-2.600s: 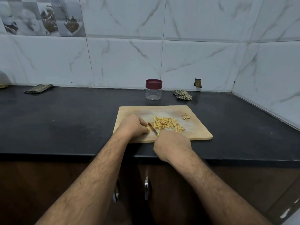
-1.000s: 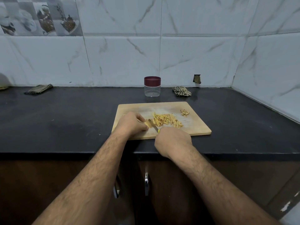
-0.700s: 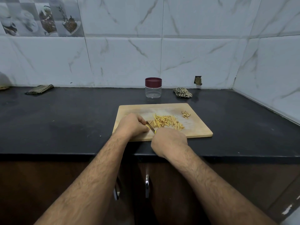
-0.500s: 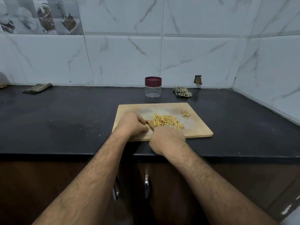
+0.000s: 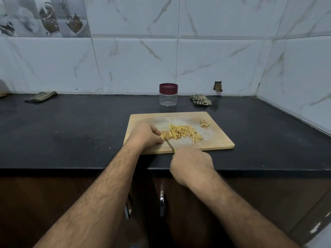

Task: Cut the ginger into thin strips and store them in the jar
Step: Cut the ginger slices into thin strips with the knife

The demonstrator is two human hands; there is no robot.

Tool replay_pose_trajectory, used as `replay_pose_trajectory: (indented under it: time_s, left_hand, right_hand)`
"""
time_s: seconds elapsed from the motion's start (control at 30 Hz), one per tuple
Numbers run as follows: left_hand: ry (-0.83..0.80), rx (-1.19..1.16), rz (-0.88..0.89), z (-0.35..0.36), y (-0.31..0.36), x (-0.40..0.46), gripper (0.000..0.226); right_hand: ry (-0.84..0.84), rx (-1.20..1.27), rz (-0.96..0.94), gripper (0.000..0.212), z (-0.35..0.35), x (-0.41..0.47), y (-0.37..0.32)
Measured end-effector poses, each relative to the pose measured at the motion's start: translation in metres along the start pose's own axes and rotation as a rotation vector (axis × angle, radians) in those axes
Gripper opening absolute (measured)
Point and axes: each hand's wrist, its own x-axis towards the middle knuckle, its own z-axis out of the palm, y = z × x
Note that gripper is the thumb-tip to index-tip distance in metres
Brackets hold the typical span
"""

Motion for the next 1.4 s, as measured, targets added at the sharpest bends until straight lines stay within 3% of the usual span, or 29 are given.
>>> replay_pose_trajectory:
  time_s: [0.53, 1.4]
  left_hand:
    - [0.000, 0.017, -0.006, 0.001, 0.001, -0.002, 0.022]
    - [-0.003, -0.005, 0.002, 0.001, 0.000, -0.002, 0.021]
  right_hand:
    - [0.027, 0.011, -0.023, 0.024, 0.000, 0.011, 0.002]
    - [0.043, 0.016, -0.028, 0.038, -0.007, 0.012, -0.003]
